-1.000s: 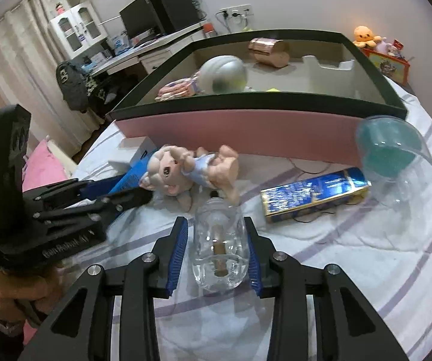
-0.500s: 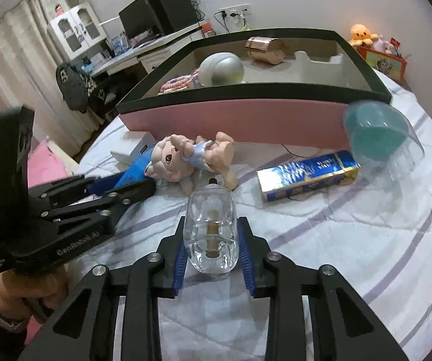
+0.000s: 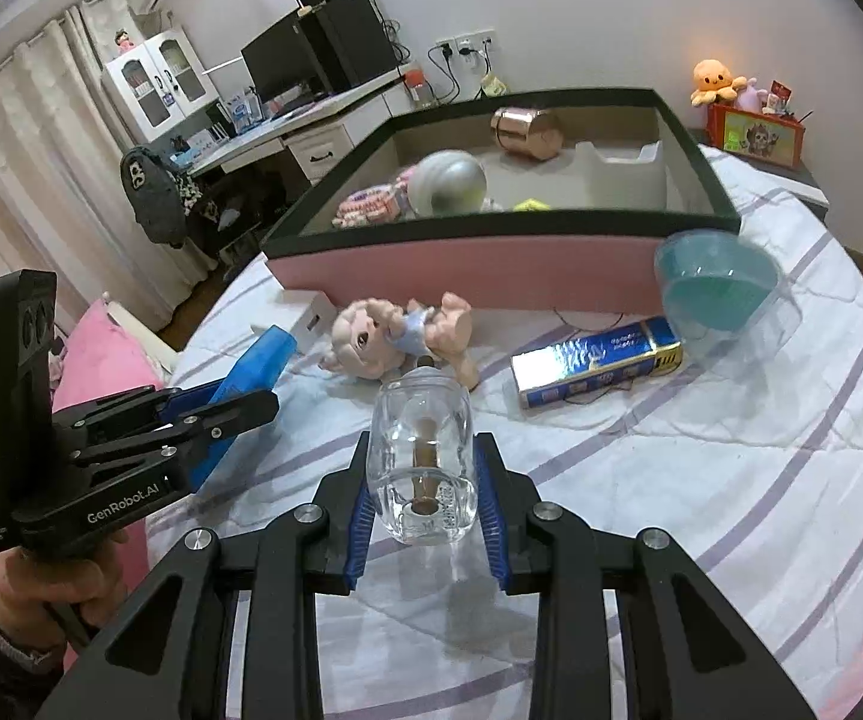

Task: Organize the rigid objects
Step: 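Grasp the blue highlighter with the left tool while the right tool grasps the glass bottle, then carry both items into the box tray and open both tools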

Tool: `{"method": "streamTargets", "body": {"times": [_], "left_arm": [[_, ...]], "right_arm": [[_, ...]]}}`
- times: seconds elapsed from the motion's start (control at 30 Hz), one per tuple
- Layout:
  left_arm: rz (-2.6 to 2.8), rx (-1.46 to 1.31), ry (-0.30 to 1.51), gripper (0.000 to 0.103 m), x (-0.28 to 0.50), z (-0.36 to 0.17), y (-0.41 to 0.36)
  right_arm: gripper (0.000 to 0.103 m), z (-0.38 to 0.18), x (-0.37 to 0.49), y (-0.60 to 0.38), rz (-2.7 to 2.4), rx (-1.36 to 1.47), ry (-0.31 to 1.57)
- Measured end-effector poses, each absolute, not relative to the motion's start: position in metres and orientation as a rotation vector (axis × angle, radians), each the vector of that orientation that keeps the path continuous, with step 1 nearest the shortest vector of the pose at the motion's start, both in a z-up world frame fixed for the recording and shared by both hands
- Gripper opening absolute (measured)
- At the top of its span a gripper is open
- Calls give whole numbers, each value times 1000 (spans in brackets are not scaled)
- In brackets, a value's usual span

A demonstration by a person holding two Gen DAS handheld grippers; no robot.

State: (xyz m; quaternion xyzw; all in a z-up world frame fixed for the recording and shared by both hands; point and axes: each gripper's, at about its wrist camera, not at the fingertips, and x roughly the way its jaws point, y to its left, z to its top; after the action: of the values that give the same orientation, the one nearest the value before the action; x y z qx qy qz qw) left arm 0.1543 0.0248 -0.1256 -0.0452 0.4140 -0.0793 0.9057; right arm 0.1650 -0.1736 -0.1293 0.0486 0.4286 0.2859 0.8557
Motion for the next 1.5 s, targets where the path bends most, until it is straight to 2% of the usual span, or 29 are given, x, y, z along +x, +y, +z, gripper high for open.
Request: {"method": "streamTargets", "body": {"times": [0.37,0.6,0.8,1.13,1.5], "left_arm": [[-162,-89,753,26,176,-78,27],[-167,-70,668,26,213,-42,30],[-171,-80,641,26,252,-27,33],[-170,-73,709,26,323,-52,22],[-171,-68,805,25,367,-89,15]], "right_arm": [[31,-78,184,-183,588,106,783],[31,-38,225,-189,534,83,691],[31,-25,267,-187,476,69,666],[31,-47,327,-180,431,79,735],[31,-84,365,-170,398,67,828]]}}
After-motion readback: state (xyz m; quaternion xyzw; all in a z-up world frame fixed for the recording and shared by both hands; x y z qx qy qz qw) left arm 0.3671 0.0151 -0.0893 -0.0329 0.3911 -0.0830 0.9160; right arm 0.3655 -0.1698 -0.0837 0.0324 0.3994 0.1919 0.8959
